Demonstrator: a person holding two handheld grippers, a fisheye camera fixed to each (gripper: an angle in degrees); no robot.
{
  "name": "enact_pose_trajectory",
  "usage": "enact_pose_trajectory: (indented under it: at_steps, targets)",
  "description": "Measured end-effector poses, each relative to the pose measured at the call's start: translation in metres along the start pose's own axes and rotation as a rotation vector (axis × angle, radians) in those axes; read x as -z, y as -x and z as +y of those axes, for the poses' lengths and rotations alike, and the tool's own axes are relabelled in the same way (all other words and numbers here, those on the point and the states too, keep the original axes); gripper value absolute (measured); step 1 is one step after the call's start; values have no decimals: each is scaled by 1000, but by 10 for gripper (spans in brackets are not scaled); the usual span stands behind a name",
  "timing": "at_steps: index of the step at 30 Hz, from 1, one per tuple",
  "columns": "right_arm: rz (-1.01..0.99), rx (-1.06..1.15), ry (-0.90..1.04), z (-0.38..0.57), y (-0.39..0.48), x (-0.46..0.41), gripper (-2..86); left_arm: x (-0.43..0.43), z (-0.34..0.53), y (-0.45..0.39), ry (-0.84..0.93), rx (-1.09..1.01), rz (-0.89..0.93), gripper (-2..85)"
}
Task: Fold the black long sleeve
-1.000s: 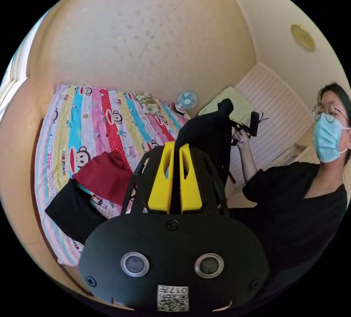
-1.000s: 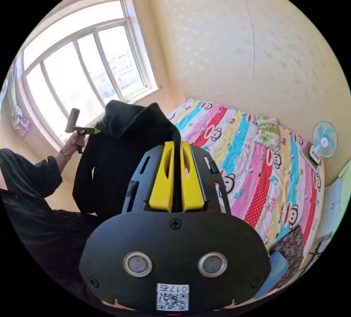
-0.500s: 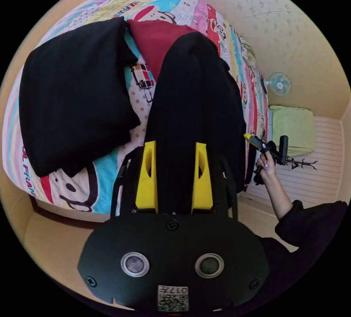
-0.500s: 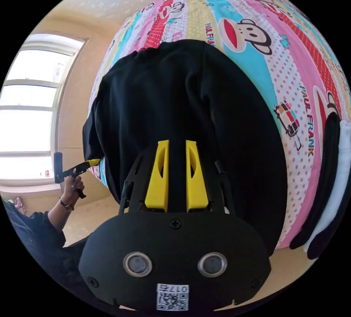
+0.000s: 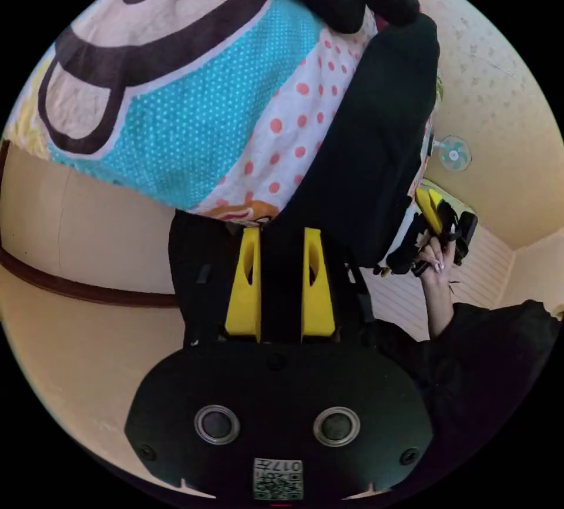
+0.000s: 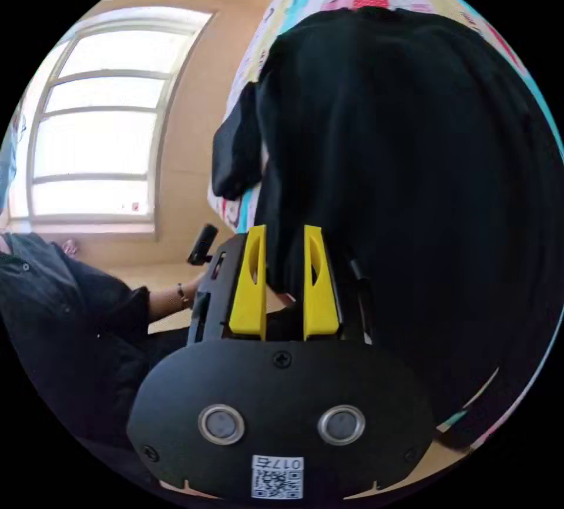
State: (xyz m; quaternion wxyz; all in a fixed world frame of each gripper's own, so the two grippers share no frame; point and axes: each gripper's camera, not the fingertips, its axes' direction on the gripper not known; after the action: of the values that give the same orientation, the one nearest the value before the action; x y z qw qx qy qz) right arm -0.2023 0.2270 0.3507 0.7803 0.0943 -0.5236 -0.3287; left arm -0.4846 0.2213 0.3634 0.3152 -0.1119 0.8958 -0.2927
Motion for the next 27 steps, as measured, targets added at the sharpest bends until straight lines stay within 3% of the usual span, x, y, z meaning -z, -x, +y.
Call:
enact_pose_trajectory:
  at_steps: [2, 4, 6, 9, 12, 14, 16, 18, 22, 25, 27]
  targets:
    - [-115, 236, 208, -5, 39, -19, 129, 31, -7, -9, 69, -93, 76, 54]
    - [-75, 383, 320, 1, 67, -23, 154, 69, -6, -24, 124, -169, 238, 49]
    - [-19, 502, 339, 9, 90, -17, 176, 128, 2, -47, 63, -162, 464, 49]
    - [187, 738, 190, 24, 129, 5, 198, 189, 3, -91, -46, -209, 666, 49]
    - [403, 930, -2, 31, 154, 21, 190, 233, -6, -137, -124, -303, 696, 50]
    - [501, 1005, -124, 23, 160, 24, 131, 250, -9, -161, -162, -372, 701, 51]
    - [508, 999, -254, 7, 161, 36, 57, 267, -9, -179, -205, -442, 711, 63]
    - [375, 952, -302, -20, 161, 60, 47, 311, 8, -186, -423, -530, 707, 105]
    - [-85, 569, -539, -86, 104, 155, 41, 358, 47, -178, -749, -609, 558, 113]
    - [-226, 364, -776, -87, 23, 224, 40, 334, 41, -179, -709, -525, 402, 107]
    - [-122, 272, -853, -77, -27, 253, 35, 281, 15, -184, -530, -506, 395, 110]
